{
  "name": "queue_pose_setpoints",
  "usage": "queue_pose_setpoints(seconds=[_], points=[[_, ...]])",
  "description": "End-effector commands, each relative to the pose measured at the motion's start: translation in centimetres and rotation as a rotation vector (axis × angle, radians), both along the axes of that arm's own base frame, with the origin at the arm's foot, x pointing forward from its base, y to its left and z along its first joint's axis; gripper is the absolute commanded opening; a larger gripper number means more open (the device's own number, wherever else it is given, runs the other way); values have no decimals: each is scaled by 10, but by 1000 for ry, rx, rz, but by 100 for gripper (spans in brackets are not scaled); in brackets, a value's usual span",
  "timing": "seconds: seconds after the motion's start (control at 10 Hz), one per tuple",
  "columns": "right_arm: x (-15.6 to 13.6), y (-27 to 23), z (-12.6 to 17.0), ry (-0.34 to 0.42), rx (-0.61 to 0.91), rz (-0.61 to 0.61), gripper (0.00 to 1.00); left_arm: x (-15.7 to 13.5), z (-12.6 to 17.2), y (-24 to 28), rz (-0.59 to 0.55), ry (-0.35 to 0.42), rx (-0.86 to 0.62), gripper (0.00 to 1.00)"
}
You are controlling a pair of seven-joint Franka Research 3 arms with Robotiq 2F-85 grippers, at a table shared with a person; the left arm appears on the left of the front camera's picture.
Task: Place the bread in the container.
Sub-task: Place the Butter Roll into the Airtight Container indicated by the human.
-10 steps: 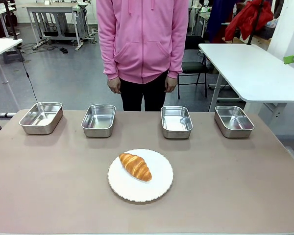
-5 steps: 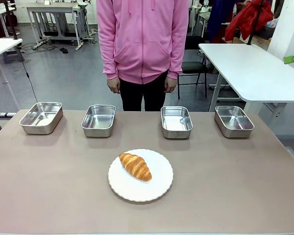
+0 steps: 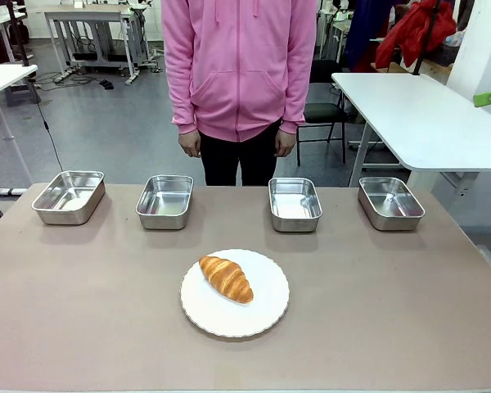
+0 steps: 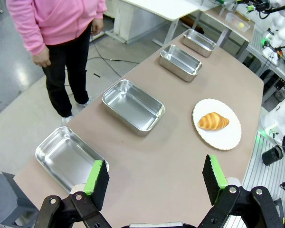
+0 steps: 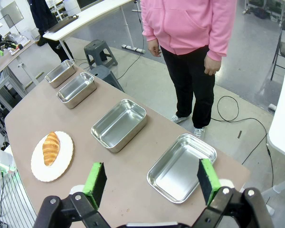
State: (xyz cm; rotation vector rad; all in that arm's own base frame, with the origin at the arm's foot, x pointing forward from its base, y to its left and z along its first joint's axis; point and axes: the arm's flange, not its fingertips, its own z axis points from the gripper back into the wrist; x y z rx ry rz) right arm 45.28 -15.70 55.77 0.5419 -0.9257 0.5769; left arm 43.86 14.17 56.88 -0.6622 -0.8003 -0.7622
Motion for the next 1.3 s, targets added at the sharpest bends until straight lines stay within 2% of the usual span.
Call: queue_pose_setpoints(seconds=[0.0,1.2], points=[[-1,2,0,-7,9,4,100,-1,1,0,-2,-4,0,100],[-1,2,0,-7,9,4,100,-1,1,0,-2,-4,0,100]])
